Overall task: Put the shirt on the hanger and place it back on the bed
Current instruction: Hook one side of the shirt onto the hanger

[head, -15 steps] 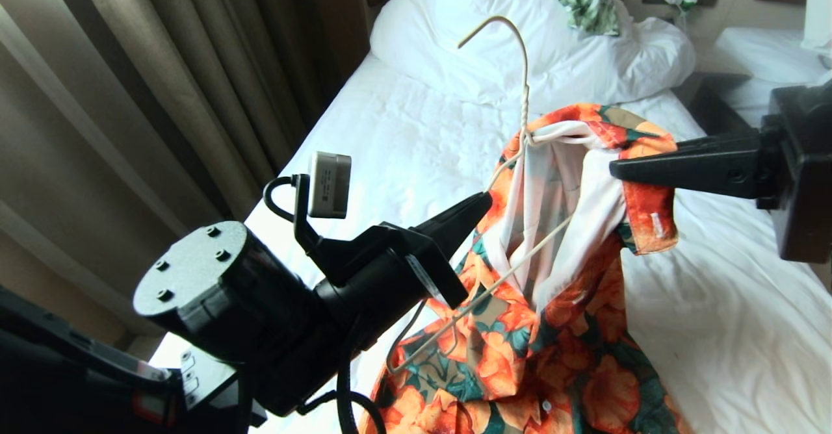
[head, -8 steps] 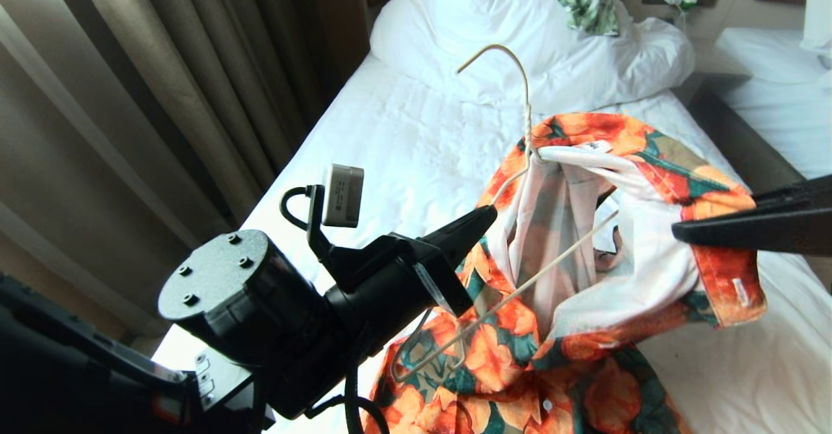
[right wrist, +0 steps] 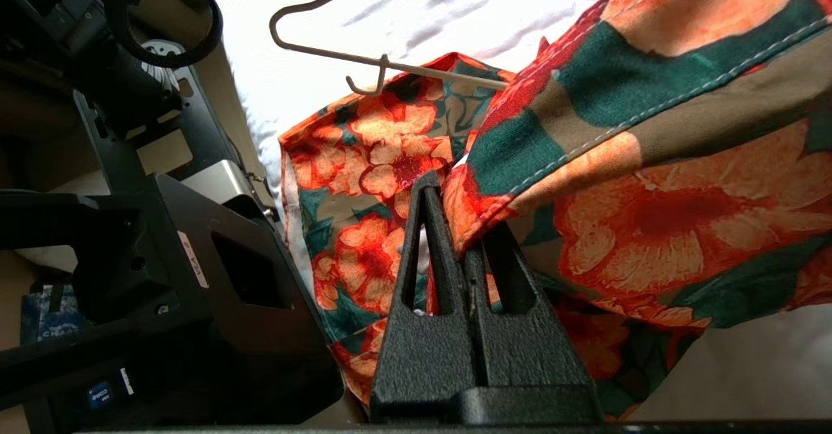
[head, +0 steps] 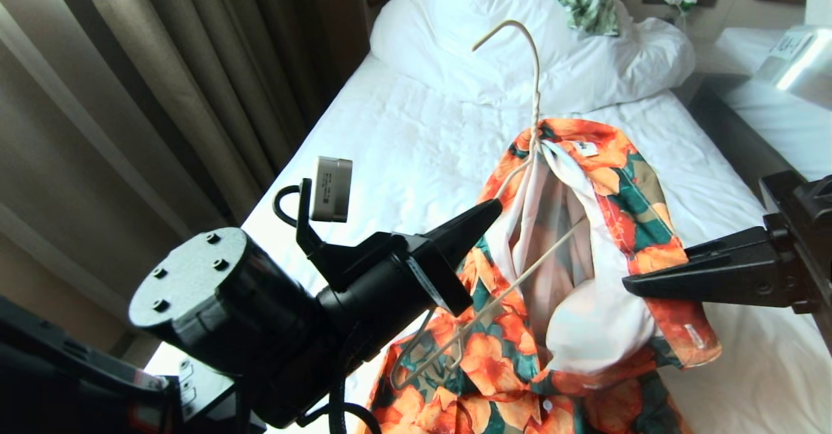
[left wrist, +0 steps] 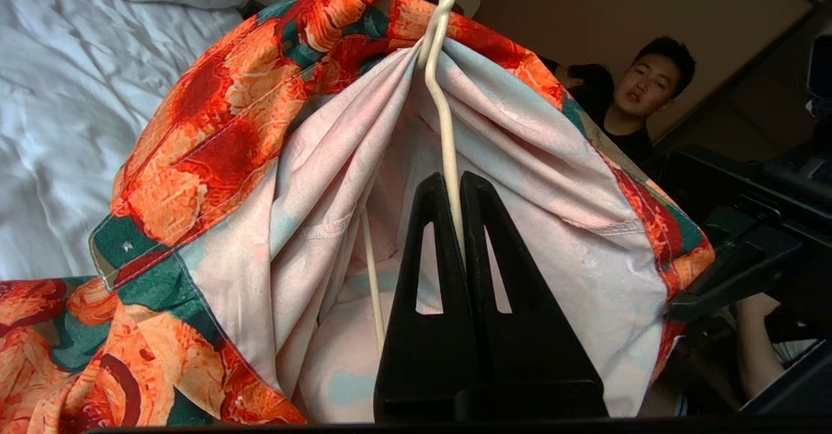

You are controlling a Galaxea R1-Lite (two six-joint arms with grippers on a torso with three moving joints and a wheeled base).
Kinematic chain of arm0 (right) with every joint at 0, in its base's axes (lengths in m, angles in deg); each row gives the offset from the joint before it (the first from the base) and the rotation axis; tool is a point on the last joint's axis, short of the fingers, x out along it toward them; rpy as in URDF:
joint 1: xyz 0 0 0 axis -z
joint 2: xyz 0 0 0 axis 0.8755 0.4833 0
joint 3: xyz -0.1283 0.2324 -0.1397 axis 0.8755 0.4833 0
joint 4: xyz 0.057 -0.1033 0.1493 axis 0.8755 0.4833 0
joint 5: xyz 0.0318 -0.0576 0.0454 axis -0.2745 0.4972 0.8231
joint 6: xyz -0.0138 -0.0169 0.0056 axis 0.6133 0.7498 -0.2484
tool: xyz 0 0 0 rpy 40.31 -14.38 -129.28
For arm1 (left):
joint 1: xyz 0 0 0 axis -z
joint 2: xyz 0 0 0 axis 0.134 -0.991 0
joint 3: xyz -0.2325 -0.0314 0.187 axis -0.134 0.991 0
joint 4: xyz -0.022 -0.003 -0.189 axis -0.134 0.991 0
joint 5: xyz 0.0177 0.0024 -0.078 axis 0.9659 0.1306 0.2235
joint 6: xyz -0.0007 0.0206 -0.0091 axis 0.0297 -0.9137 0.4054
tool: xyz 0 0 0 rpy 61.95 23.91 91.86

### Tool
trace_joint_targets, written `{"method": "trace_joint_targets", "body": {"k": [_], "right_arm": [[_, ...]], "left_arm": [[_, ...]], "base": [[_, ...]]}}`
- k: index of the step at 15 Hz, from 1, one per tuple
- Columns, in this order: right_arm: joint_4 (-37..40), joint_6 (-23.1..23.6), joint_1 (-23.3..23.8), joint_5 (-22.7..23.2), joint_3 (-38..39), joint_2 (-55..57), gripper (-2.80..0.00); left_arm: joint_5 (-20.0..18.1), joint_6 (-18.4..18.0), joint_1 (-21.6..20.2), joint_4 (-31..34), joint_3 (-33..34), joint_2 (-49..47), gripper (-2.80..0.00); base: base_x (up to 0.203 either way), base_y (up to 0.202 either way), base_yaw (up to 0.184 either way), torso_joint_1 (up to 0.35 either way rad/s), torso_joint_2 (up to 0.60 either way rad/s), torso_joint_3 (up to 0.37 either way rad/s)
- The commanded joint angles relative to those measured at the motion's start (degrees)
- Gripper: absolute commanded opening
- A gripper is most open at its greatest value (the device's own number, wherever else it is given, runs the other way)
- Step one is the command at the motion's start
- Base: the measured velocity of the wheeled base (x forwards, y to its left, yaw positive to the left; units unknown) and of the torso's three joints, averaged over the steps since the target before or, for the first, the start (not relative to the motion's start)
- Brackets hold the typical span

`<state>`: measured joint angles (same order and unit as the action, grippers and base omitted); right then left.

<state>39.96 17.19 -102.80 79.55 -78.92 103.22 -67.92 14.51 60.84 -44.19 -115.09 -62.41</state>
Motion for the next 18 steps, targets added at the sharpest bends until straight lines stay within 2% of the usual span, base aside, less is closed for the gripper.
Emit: {"method": "trace_joint_targets", "body": {"k": [1,7,10,12,16,18], "right_arm": [[0.1,0.1,0.0,0.1,0.2,0.7,-2.80],[-0.1,2.7,0.1,-0.1,-0.2,1.2,-2.80],[-0.4,6.2,1.2,-0.3,0.2,0.7,-2.80],[-3.3,6.5,2.0,0.1,0.9,0.6,-2.80],[-4.3,6.9,2.3,0.0,1.8,0.9,-2.80],[-7.9,7.0,2.4,0.1,1.7,1.0,-2.80]], "left_arm": [[-0.1,0.2,0.0,-0.5,0.0,0.4,-2.80],[-0.4,0.7,0.0,-0.5,0.9,0.9,-2.80],[-3.0,2.1,0.0,-0.5,2.9,0.9,-2.80],[-3.1,2.2,0.1,-0.5,3.1,1.0,-2.80],[-3.1,2.3,0.1,-0.5,2.8,2.4,-2.80],[-3.3,2.4,0.0,-0.5,1.1,2.5,-2.80]], "base": [[0.000,0.000,0.000,0.000,0.00,0.000],[0.000,0.000,0.000,0.000,0.00,0.000],[0.000,0.000,0.000,0.000,0.00,0.000],[0.000,0.000,0.000,0.000,0.00,0.000],[0.000,0.000,0.000,0.000,0.00,0.000],[0.000,0.000,0.000,0.000,0.00,0.000]]}}
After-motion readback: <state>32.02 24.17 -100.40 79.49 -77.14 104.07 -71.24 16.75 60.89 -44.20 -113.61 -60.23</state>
